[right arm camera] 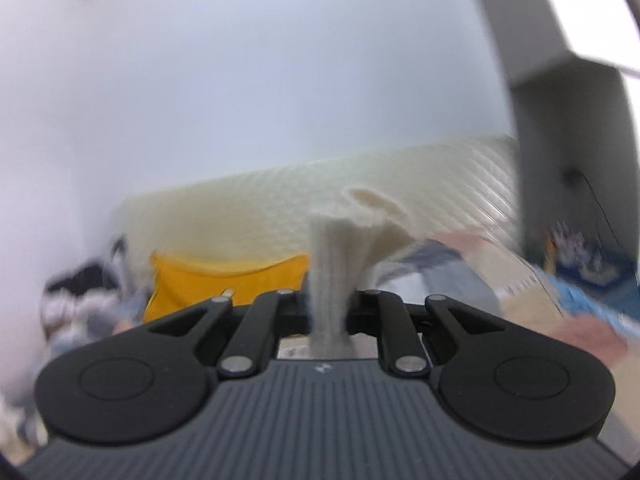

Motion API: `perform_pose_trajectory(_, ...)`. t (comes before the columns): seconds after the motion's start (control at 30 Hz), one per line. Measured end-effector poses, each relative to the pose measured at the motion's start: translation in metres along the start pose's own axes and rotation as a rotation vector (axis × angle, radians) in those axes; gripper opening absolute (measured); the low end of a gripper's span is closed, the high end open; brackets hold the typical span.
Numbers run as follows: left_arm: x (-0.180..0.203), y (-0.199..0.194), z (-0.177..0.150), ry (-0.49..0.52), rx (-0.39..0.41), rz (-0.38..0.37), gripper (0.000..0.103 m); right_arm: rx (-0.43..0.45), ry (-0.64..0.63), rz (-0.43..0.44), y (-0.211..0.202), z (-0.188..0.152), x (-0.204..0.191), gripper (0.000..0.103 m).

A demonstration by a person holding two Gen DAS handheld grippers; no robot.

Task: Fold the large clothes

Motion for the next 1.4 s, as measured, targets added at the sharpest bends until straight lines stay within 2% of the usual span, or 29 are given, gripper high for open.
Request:
perform_pose_trajectory(0.13,-0.012,-0.005,0.009,-0.042,0.017,-0.012,0.044,-0.033,-0.118,0.118,-0.01,-0.011,-0.078,0.015)
perform_pose_trajectory(0.27,-0.019,-0.012,0.017,0.003,0.062,0.027,0.044,-0.076,-0.201,0.239,-0.027,-0.032,-0.142,0.015)
perform_pose_trajectory(0.33,-0.025,-0.015,0.024,-0.013,0.085,0.028,0.044,-0.094,-0.232,0.287,-0.035,-0.046,-0.174,0.015)
perform_pose_trajectory(0.4,-0.03,-0.02,0.03,-0.013,0.113,0.025,0.044,-0.114,-0.234,0.333,-0.042,-0.059,-0.196,0.015)
perform_pose_trajectory(0.5,-0.04,-0.027,0.038,-0.014,0.145,0.03,0.044,-0.144,-0.163,0.422,-0.056,-0.073,-0.227,0.015)
perform_pose_trajectory(0.67,-0.063,-0.033,0.044,-0.102,0.121,-0.016,0.044,-0.232,-0.139,0.492,-0.08,-0.122,-0.273,0.015)
perform_pose_trajectory(0.83,-0.071,-0.032,0.034,-0.123,0.077,-0.038,0.044,-0.343,-0.078,0.483,-0.094,-0.187,-0.288,0.015)
perform_pose_trajectory(0.9,-0.071,-0.03,0.032,-0.127,0.074,-0.042,0.044,-0.376,-0.087,0.483,-0.102,-0.207,-0.29,0.015)
perform_pose_trajectory(1.03,-0.071,-0.028,0.03,-0.135,0.071,-0.058,0.044,-0.498,-0.087,0.485,-0.111,-0.244,-0.297,0.017)
perform_pose_trajectory(1.07,-0.07,-0.027,0.029,-0.136,0.069,-0.071,0.044,-0.521,-0.089,0.484,-0.112,-0.25,-0.299,0.021)
perform_pose_trajectory(1.1,-0.068,-0.025,0.028,-0.13,0.065,-0.083,0.044,-0.54,-0.087,0.484,-0.112,-0.255,-0.302,0.022)
perform_pose_trajectory(1.13,-0.066,-0.023,0.028,-0.122,0.058,-0.091,0.045,-0.555,-0.082,0.484,-0.113,-0.256,-0.302,0.03)
perform_pose_trajectory(1.17,-0.064,-0.021,0.026,-0.111,0.048,-0.097,0.045,-0.569,-0.078,0.488,-0.113,-0.254,-0.302,0.044)
perform_pose_trajectory(1.23,-0.06,-0.017,0.023,-0.099,0.029,-0.113,0.045,-0.584,-0.083,0.495,-0.114,-0.251,-0.303,0.059)
perform_pose_trajectory(1.4,-0.048,-0.017,0.016,-0.058,0.008,-0.149,0.045,-0.592,-0.124,0.566,-0.129,-0.23,-0.297,0.059)
Point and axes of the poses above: each gripper's, at about its wrist camera, not at the fingertips, and y roughly the way its jaws point, x to its right, z to its top, the point moved 2 cm from there along y, roughly the way its jaws point, and after that the axes turned 11 degrees about x, right-handed, at the moved point
